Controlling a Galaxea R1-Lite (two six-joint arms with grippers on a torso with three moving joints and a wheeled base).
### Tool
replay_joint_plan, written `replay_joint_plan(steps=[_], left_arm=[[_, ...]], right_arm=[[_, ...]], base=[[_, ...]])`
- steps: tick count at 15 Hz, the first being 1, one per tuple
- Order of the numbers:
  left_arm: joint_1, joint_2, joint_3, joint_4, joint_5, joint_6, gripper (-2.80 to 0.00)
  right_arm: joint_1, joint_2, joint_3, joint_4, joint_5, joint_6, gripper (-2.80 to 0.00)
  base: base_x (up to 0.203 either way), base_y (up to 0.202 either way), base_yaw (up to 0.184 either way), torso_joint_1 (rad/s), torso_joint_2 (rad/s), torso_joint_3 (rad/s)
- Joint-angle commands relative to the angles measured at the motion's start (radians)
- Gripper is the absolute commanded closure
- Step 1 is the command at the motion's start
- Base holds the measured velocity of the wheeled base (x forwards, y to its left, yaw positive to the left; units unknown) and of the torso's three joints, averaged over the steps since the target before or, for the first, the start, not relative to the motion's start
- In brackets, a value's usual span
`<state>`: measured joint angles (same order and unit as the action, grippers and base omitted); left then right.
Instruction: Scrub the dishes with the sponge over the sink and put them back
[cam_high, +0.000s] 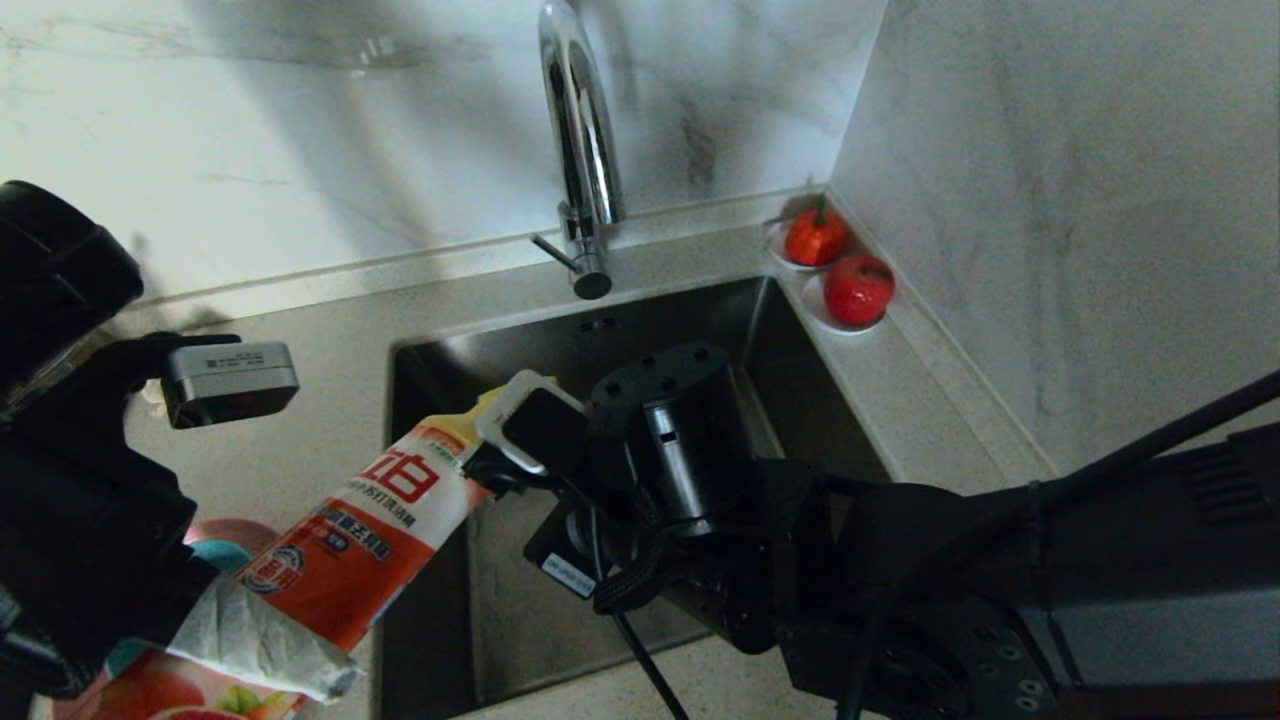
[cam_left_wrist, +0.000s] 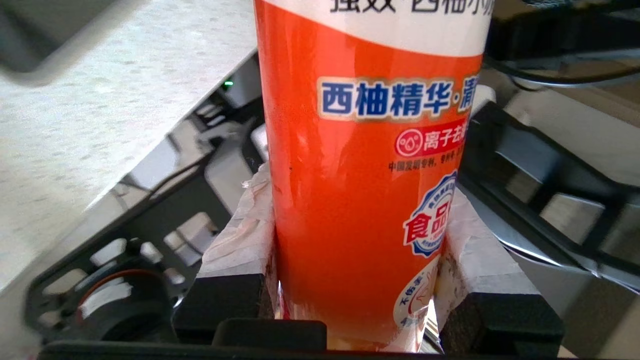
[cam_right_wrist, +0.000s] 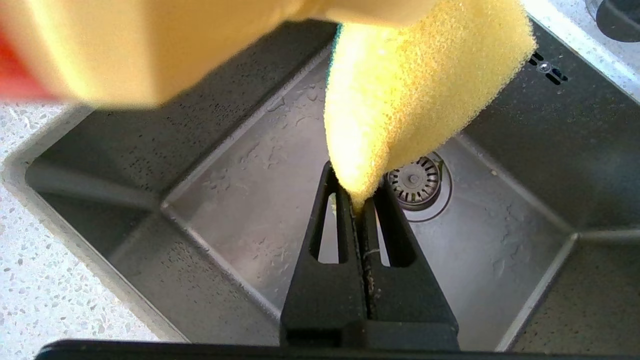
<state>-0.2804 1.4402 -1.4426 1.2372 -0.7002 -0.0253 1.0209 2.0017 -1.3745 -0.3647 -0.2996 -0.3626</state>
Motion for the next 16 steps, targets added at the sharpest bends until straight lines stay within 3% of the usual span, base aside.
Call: replay_joint_plan(steps=[1,6,12,14,16], left_arm=[[0.007,0.003,-0.007,0.008,0.001,-0.002,0.0],[0.009,-0.004,0.069,-0.03,0.004,0.032,0.0],[0.038,-0.046,0.342,-0.5,0.017,0.052,0.0],[0.069,-0.049,0.363,-0.546,0.086,0.05,0.0],[0.116,-0.049,0.365,-0.592,0.109,0.05,0.0]], right_arm=[[0.001,0.0,-0.002,-0.002,-0.001,-0.002,0.0],[-0.001,-0.004,-0.002,-0.002,-0.003,-0.004,0.0],[-0.016,-0.024,0.007,-0.001,-0.003,-0.007,0.0],[-0.016,-0.025,0.014,-0.001,-0.003,-0.006,0.0],[-0.016,-0.029,0.017,-0.001,-0.003,-0.007,0.0]], base=[[0.0,0.0,0.0,0.0,0.0,0.0],[0.0,0.0,0.0,0.0,0.0,0.0],[0.0,0.0,0.0,0.0,0.0,0.0],[0.0,0.0,0.0,0.0,0.0,0.0],[0.0,0.0,0.0,0.0,0.0,0.0]])
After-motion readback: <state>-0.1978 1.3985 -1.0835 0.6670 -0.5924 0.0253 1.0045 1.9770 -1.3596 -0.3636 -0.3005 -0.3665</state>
